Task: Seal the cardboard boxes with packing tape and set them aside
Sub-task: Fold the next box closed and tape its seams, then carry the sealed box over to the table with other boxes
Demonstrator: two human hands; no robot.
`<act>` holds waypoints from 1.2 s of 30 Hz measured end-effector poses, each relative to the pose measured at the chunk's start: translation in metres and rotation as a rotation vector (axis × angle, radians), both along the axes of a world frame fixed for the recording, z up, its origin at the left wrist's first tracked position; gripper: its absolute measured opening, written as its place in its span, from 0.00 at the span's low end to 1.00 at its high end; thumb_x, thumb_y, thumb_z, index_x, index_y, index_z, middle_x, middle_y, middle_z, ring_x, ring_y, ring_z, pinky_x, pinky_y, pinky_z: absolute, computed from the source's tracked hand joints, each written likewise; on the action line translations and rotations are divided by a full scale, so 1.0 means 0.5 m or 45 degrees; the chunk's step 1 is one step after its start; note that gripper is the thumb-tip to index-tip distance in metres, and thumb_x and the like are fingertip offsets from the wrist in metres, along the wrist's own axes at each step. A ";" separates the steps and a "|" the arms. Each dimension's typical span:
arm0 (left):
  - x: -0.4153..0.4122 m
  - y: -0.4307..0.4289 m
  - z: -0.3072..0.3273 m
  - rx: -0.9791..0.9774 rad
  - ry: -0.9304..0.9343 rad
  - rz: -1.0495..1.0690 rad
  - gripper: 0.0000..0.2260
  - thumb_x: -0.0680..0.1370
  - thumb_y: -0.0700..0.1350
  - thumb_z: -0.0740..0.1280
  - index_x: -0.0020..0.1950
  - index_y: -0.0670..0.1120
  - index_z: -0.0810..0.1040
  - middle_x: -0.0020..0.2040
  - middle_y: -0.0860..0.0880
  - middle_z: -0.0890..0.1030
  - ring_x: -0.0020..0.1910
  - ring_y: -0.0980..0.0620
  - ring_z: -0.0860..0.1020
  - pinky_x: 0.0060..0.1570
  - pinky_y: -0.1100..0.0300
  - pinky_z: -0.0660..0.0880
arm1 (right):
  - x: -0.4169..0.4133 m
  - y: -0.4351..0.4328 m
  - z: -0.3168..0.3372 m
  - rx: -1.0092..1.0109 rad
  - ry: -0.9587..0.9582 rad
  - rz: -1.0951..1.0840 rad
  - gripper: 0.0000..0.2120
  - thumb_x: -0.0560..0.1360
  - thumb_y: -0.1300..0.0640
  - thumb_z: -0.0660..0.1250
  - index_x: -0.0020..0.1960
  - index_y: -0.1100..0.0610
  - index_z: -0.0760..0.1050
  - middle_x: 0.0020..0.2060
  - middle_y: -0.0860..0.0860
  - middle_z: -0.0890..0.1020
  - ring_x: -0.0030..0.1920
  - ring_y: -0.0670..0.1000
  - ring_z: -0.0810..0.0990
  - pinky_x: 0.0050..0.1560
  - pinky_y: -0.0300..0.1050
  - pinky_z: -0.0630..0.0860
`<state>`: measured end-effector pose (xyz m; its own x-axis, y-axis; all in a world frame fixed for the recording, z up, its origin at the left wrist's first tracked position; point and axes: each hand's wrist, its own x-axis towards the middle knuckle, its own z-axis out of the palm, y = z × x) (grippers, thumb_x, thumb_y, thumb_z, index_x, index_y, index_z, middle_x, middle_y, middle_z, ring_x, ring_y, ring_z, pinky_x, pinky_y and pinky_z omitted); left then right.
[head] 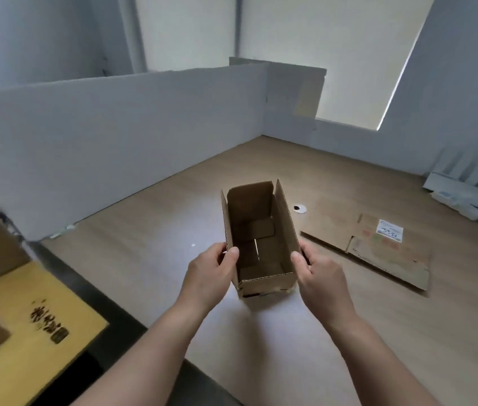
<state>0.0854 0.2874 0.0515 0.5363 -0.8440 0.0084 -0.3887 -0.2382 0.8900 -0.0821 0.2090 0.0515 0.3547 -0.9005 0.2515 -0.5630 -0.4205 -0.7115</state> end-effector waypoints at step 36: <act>0.622 0.408 -0.033 0.918 -0.612 0.747 0.27 0.80 0.62 0.53 0.74 0.49 0.65 0.75 0.50 0.63 0.72 0.50 0.64 0.71 0.50 0.60 | 0.865 0.210 -0.158 0.356 0.096 0.988 0.17 0.82 0.55 0.56 0.68 0.54 0.71 0.49 0.50 0.80 0.50 0.52 0.77 0.52 0.47 0.73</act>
